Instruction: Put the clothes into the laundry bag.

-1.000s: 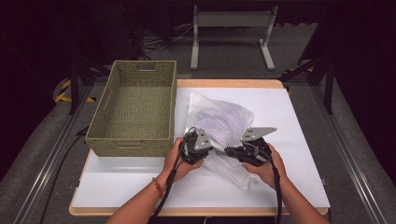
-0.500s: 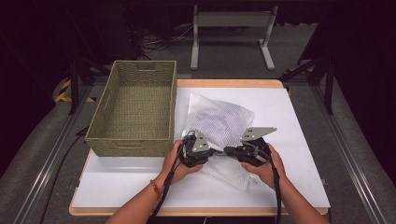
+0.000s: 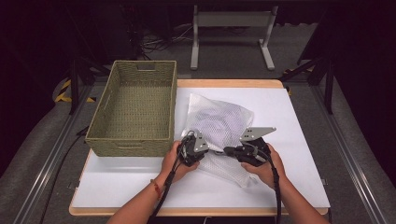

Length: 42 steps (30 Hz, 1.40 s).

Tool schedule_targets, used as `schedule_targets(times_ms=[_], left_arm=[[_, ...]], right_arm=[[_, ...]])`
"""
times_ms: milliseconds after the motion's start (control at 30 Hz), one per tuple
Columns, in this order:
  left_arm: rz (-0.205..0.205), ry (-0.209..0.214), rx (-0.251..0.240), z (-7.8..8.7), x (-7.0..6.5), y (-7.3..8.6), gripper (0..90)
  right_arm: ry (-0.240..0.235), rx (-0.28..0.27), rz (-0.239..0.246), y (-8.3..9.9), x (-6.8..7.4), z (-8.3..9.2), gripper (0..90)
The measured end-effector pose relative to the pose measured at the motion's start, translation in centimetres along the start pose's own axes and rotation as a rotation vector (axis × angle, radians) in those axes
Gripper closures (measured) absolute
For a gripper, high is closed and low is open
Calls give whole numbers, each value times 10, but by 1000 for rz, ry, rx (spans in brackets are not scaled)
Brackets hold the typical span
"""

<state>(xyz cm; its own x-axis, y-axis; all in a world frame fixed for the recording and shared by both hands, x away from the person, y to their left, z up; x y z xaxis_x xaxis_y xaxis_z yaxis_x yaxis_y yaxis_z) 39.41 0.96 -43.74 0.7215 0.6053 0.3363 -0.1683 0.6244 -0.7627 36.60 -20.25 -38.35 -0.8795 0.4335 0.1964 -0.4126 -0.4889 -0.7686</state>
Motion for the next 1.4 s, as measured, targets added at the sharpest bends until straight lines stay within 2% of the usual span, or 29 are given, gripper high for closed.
schedule_targets(times_ms=[33, 67, 133, 167, 233, 267, 333, 400, 500, 567, 600, 800, 867, 900, 967, 1033, 1067, 1100, 1167, 1200, 1233, 1333, 1400], left_arm=[[6, -23, -40, 4, -1, -6, 888], [6, -23, -40, 4, -1, -6, 887], [5, -17, -75, 7, -2, -12, 886], [16, 13, -92, 8, -2, -15, 886], [13, 23, -90, 9, -2, -19, 885], [10, 47, -91, 10, -1, -20, 884], [-16, 51, -64, 12, -1, -21, 884], [-36, 72, -41, 11, 0, -21, 884], [1, 91, -48, 13, 4, -18, 884], [-17, 80, -38, 15, 6, -15, 882], [-31, 88, -29, 17, 7, -13, 880], [-30, 129, -12, 23, 12, -7, 842], [-30, 178, 11, 23, 12, -4, 833], [-39, 164, 7, 23, 12, -3, 824], [-53, 163, 16, 22, 10, -2, 877], [-40, 159, 9, 23, 10, -1, 881], [-37, 150, -2, 23, 11, -1, 881], [-38, 116, -18, 24, 11, -2, 883], [-16, 84, -48, 25, 12, -4, 887], [-4, 52, -69, 25, 12, -5, 888], [19, 46, -85, 25, 12, -6, 888], [55, 28, -140, 22, 10, -10, 888], [97, 56, -159, 18, 7, -14, 887]], right_arm=[[6, -12, 1, -1, 1, 1, 890], [6, -12, 1, -1, 1, 1, 890], [8, -21, 3, -3, 2, 2, 890], [12, -28, 5, -3, 2, 3, 890], [17, -38, 6, -4, 2, 5, 890], [18, -42, 6, -4, 2, 5, 890], [20, -43, 9, -4, 2, 6, 890], [21, -43, 9, -4, 2, 6, 890], [20, -40, 8, -4, 3, 5, 890], [17, -35, 9, -4, 3, 4, 890], [16, -34, 9, -4, 3, 4, 890], [8, -14, 16, -4, 5, -1, 890], [8, -12, 20, -4, 6, -2, 890], [6, -9, 19, -4, 6, -3, 891], [7, -5, 19, -4, 6, -4, 890], [5, -1, 21, -4, 6, -5, 890], [5, -1, 21, -4, 6, -6, 890], [7, -2, 22, -4, 6, -6, 891], [9, -9, 22, -4, 6, -5, 891], [9, -13, 23, -4, 7, -4, 891], [15, -23, 24, -5, 7, -4, 890], [14, -41, 28, -6, 8, -1, 891], [16, -51, 30, -7, 8, 0, 891]])
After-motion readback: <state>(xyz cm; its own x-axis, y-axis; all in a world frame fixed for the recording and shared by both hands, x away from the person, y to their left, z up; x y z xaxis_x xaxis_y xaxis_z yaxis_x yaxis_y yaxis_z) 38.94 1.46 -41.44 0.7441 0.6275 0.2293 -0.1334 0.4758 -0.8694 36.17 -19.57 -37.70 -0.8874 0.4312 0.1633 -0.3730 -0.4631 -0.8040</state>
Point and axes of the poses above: each handheld gripper's, and its own axes: z roughly backward along the jaws, y roughly out of its underside, x roughly to its left, the point moved 1 cm from there along -z, roughly forward along the jaws, and after that the axes turned 12 degrees about -y, right-handed, at the moved point
